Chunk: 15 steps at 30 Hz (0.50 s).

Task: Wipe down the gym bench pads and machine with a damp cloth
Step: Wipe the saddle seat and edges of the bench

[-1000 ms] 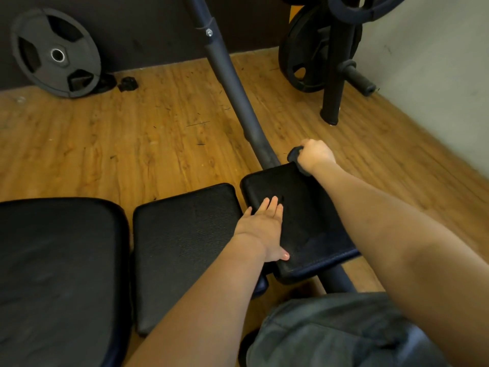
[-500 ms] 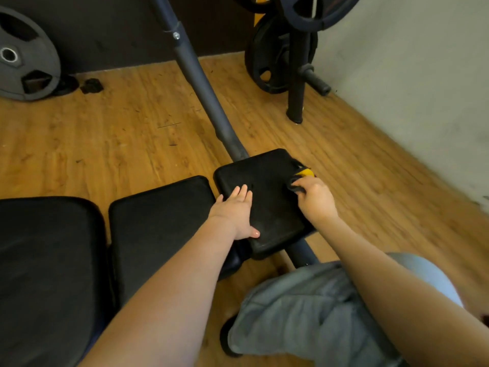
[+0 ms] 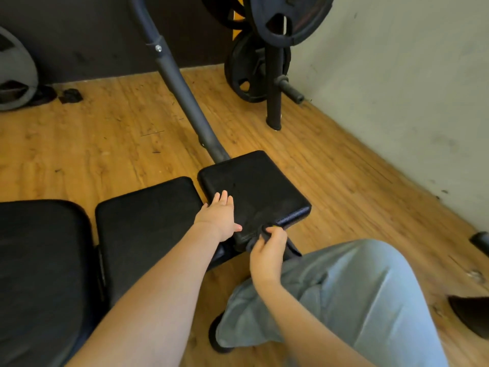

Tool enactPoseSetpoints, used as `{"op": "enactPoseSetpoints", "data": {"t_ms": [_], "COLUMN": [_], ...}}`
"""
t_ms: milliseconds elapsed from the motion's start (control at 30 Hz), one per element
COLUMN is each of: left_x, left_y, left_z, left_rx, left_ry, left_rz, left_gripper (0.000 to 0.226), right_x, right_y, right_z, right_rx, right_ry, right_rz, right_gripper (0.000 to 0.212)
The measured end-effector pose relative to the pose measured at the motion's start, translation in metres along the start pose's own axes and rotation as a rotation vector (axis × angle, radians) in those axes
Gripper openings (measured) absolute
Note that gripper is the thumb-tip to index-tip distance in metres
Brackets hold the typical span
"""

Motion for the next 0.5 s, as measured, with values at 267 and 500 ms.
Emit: {"op": "enactPoseSetpoints", "data": {"t_ms": [267,500], "left_x": [-0.001,-0.001], "left_y": [0.001,0.002], "left_z": [0.001,-0.002], "left_rx": [0.012,0.005], "left_ry": [0.011,0.044], "left_rz": [-0.012,-0.014], "left_gripper": [0.079,0.076], "right_x": [-0.037,0.019], "right_y": [0.07,-0.037], "right_z": [-0.04,0.035], "right_rx": [-0.216,0.088], "right_ry": [0.074,0.043], "right_rz": [0.393,-0.023], "right_gripper": [0.025,0.016]}}
Point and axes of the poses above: each hand's wrist, its own y-axis towards the middle knuckle, its own z-axis out of the palm, x = y × z, the point moved 9 cm from there along y, towards the middle knuckle, and after that the axes turned 3 degrees about z, right-handed, at the moved point
